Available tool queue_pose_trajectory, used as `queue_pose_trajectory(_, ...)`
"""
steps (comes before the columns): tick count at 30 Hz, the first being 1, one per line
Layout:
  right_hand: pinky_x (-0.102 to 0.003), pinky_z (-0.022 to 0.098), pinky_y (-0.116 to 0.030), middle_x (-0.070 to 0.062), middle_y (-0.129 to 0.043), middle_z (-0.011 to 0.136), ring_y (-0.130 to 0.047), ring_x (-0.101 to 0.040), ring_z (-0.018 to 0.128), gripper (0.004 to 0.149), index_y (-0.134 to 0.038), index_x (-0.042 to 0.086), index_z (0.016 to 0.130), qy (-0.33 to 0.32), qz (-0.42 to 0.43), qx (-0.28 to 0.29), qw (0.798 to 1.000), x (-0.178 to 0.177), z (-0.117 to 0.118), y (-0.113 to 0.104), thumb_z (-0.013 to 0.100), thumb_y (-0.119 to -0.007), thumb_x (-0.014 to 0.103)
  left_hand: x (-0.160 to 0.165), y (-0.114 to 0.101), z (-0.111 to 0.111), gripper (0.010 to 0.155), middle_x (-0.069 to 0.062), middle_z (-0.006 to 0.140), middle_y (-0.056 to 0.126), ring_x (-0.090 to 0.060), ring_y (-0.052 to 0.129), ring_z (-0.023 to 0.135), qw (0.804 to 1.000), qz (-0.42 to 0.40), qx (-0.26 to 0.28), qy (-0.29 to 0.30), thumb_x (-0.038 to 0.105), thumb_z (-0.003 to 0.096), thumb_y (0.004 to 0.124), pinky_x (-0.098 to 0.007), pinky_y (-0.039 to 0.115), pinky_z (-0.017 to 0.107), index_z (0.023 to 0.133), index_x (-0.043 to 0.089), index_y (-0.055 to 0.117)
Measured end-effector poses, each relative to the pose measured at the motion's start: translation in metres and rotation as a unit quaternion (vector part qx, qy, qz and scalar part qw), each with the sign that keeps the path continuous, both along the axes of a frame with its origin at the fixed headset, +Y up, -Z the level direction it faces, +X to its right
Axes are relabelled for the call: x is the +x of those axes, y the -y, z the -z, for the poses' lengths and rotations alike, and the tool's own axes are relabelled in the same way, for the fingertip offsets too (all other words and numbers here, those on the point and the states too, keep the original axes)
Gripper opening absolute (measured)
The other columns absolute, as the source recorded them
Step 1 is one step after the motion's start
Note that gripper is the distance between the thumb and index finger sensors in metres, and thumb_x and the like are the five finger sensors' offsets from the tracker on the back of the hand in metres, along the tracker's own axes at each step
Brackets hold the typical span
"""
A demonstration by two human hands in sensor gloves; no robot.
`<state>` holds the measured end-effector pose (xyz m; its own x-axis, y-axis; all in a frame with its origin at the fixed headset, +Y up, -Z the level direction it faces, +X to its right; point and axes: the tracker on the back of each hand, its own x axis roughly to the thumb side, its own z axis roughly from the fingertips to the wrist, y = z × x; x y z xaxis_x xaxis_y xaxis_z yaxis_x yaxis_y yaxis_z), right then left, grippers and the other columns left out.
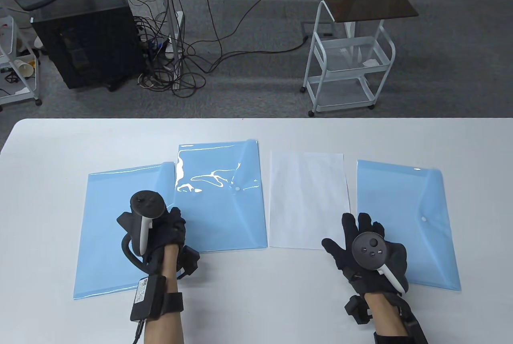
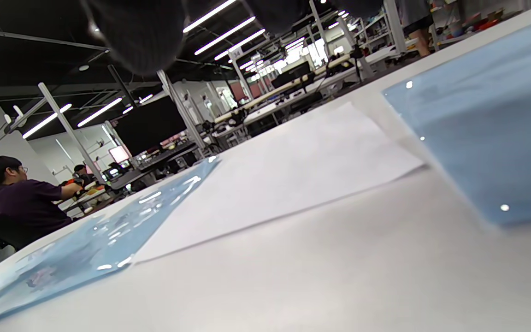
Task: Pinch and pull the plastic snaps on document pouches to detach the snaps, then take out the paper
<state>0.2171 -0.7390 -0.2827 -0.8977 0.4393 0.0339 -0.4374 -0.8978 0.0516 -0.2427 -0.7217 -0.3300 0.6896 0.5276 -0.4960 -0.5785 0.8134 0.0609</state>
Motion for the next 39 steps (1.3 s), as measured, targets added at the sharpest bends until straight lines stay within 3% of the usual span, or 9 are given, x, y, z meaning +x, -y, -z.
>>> queue_pose_trajectory(10, -0.090, 0.056, -0.038, -0.039, -0.031, 0.122, -0.033, -0.074, 0.098, 0.086, -0.039, 0.010, 0.118, 0.007, -0.001, 0.004, 1.000, 0.003, -0.002, 0.000, 0.055, -0.067, 0.062, 0.040, -0.023, -0.037, 0.084, -0.015, 0.124, 0.029, -0.065, 0.040, 0.106, 0.992, 0.062, 0.010, 0.110, 0.057, 0.0553, 0.072, -0.080, 0.049, 0.064, 0.117, 0.026, 0.025)
queue_pose_trajectory(17, -0.090, 0.056, -0.035, -0.039, -0.029, 0.122, -0.029, -0.074, 0.098, 0.087, -0.038, 0.009, 0.118, 0.014, -0.008, 0.000, 1.000, 0.005, -0.004, 0.002, 0.055, -0.067, 0.062, 0.056, 0.000, -0.056, 0.091, -0.017, 0.123, 0.015, -0.068, 0.024, 0.104, 0.982, 0.087, -0.018, 0.165, 0.068, 0.0534, 0.068, -0.081, 0.040, 0.066, 0.117, 0.029, 0.015)
queue_pose_trajectory(26, -0.090, 0.055, -0.032, -0.039, -0.024, 0.121, -0.024, -0.074, 0.097, 0.089, -0.034, 0.009, 0.118, 0.028, -0.010, -0.016, 0.999, 0.009, -0.004, 0.007, 0.055, -0.066, 0.064, 0.051, 0.014, -0.062, 0.092, -0.017, 0.122, 0.013, -0.068, 0.022, 0.104, 0.983, 0.076, -0.030, 0.164, 0.068, 0.0532, 0.067, -0.081, 0.038, 0.066, 0.117, 0.028, 0.014)
queue_pose_trajectory(33, -0.090, 0.055, -0.033, -0.045, -0.026, 0.118, -0.025, -0.076, 0.096, 0.093, -0.030, 0.004, 0.118, 0.095, 0.031, -0.024, 0.995, 0.051, 0.013, -0.003, 0.055, -0.065, 0.064, 0.052, 0.014, -0.068, 0.091, -0.017, 0.122, 0.015, -0.068, 0.026, 0.104, 0.983, 0.069, -0.025, 0.166, 0.066, 0.0536, 0.067, -0.080, 0.041, 0.066, 0.117, 0.028, 0.015)
queue_pose_trajectory(39, -0.090, 0.055, -0.034, -0.046, -0.028, 0.116, -0.028, -0.076, 0.095, 0.089, -0.029, 0.000, 0.116, 0.195, 0.020, -0.039, 0.980, 0.110, 0.033, -0.002, 0.058, -0.065, 0.056, 0.057, 0.015, -0.067, 0.091, -0.018, 0.122, 0.017, -0.068, 0.029, 0.104, 0.982, 0.064, -0.024, 0.177, 0.066, 0.0537, 0.067, -0.079, 0.044, 0.067, 0.117, 0.026, 0.016)
